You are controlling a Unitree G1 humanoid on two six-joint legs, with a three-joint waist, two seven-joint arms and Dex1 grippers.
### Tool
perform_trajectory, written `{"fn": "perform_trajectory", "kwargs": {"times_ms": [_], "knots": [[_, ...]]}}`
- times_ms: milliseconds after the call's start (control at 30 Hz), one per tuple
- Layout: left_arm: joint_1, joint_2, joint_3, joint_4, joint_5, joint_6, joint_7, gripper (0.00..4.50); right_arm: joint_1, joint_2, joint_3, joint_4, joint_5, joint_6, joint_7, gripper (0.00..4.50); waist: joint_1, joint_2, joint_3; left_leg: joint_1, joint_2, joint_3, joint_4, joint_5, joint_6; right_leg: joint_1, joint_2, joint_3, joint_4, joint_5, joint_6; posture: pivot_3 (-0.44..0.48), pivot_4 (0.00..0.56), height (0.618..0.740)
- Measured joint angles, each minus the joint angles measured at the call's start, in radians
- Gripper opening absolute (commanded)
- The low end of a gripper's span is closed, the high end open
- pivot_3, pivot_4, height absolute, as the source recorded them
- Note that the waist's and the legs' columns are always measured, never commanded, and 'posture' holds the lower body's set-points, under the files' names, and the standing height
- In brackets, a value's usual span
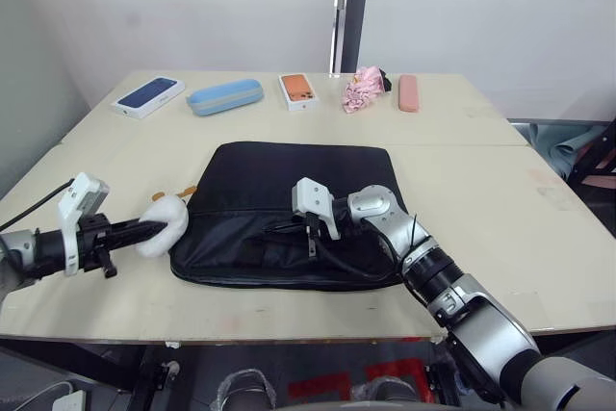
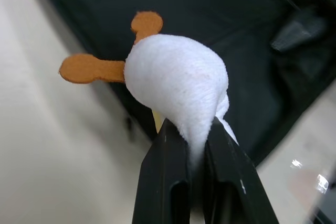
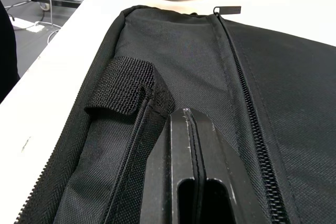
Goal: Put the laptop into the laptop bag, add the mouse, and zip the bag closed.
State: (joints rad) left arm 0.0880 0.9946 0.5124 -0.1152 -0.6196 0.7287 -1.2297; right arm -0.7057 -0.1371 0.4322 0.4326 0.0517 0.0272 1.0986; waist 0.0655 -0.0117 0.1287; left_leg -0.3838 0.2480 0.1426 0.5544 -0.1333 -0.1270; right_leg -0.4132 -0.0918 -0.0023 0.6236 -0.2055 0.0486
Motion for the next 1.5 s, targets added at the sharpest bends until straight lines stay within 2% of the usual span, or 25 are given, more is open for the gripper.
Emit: {"fn": "perform_trajectory", "kwargs": {"times_ms": [133,200,233,367,467,667,867,1033,1133,1500], "knots": [[0.142,0.037,0.027,-0.106,0.015,-0.034,-0.056,0.04,-0.01,0.016,0.003,0.014,0.0,0.001,0.005,0.0,-0.009,0.0,0.0,0.0,0.0,0.0,-0.003,0.0,0.0,-0.002,0.0,0.001,-0.001,0.0,0.0,0.0,0.15,0.74],[0.29,0.055,0.037,-0.19,0.066,-0.099,-0.122,0.04,-0.013,0.021,0.005,0.018,0.001,0.001,0.013,0.0,-0.016,0.001,0.0,-0.001,0.0,0.001,-0.006,0.0,0.0,-0.004,0.0,0.002,-0.004,-0.001,0.001,0.0,0.15,0.74],[0.324,0.054,0.037,-0.212,0.073,-0.116,-0.138,0.04,-0.015,0.021,0.004,0.019,0.001,0.002,0.015,0.0,-0.015,0.0,0.0,-0.001,0.001,0.001,-0.007,0.0,0.0,-0.004,0.0,0.001,-0.004,-0.001,0.001,0.0,0.15,0.74],[0.374,0.047,0.014,-0.311,0.083,-0.159,-0.14,0.04,-0.02,0.025,0.001,0.026,0.001,0.006,0.02,0.0,-0.017,0.001,0.0,0.0,0.001,0.002,-0.008,0.0,0.0,-0.004,0.002,0.002,-0.004,-0.001,0.001,0.0,0.15,0.74],[0.37,0.03,-0.081,-0.415,0.08,-0.164,-0.113,0.04,-0.02,0.031,-0.002,0.025,0.001,0.015,0.022,0.0,-0.019,0.001,0.0,0.0,0.0,0.003,-0.008,0.0,0.0,-0.005,0.002,0.003,-0.005,-0.001,0.001,0.0,0.15,0.74],[0.184,-0.015,-0.334,-0.493,0.099,-0.164,-0.014,0.04,-0.021,0.038,-0.008,0.022,0.002,0.043,0.022,0.0,-0.024,0.001,0.0,0.0,0.0,0.005,-0.008,0.0,0.0,-0.005,0.002,0.003,-0.004,0.0,0.001,0.0,0.15,0.74],[0.006,-0.089,-0.557,-0.464,0.186,-0.182,0.055,0.04,-0.025,0.044,-0.013,0.03,0.002,0.054,0.018,0.0,-0.025,0.001,-0.002,0.001,0.0,0.006,-0.006,0.0,-0.001,-0.004,0.002,0.003,-0.003,0.0,0.0,0.0,0.15,0.74],[-0.085,-0.146,-0.705,-0.406,0.27,-0.24,0.067,0.04,-0.027,0.052,-0.014,0.037,0.0,0.056,0.008,0.0,-0.025,-0.001,-0.004,0.001,0.0,0.005,-0.005,0.0,-0.001,-0.004,0.002,0.003,-0.002,0.0,0.0,0.0,0.15,0.74],[-0.124,-0.181,-0.758,-0.373,0.31,-0.292,0.066,0.04,-0.028,0.056,-0.014,0.048,-0.001,0.055,0.004,0.0,-0.026,0.0,-0.008,0.001,0.0,0.005,-0.004,0.0,-0.001,-0.004,0.002,0.004,-0.001,0.0,0.0,0.0,0.15,0.74],[-0.164,-0.234,-0.822,-0.329,0.362,-0.357,0.077,0.04,-0.03,0.061,-0.022,0.065,-0.001,0.055,0.002,0.0,-0.025,0.007,-0.014,0.002,0.0,0.005,-0.004,0.0,-0.001,-0.003,0.002,0.004,0.0,0.0,0.0,0.0,0.15,0.74]]}}
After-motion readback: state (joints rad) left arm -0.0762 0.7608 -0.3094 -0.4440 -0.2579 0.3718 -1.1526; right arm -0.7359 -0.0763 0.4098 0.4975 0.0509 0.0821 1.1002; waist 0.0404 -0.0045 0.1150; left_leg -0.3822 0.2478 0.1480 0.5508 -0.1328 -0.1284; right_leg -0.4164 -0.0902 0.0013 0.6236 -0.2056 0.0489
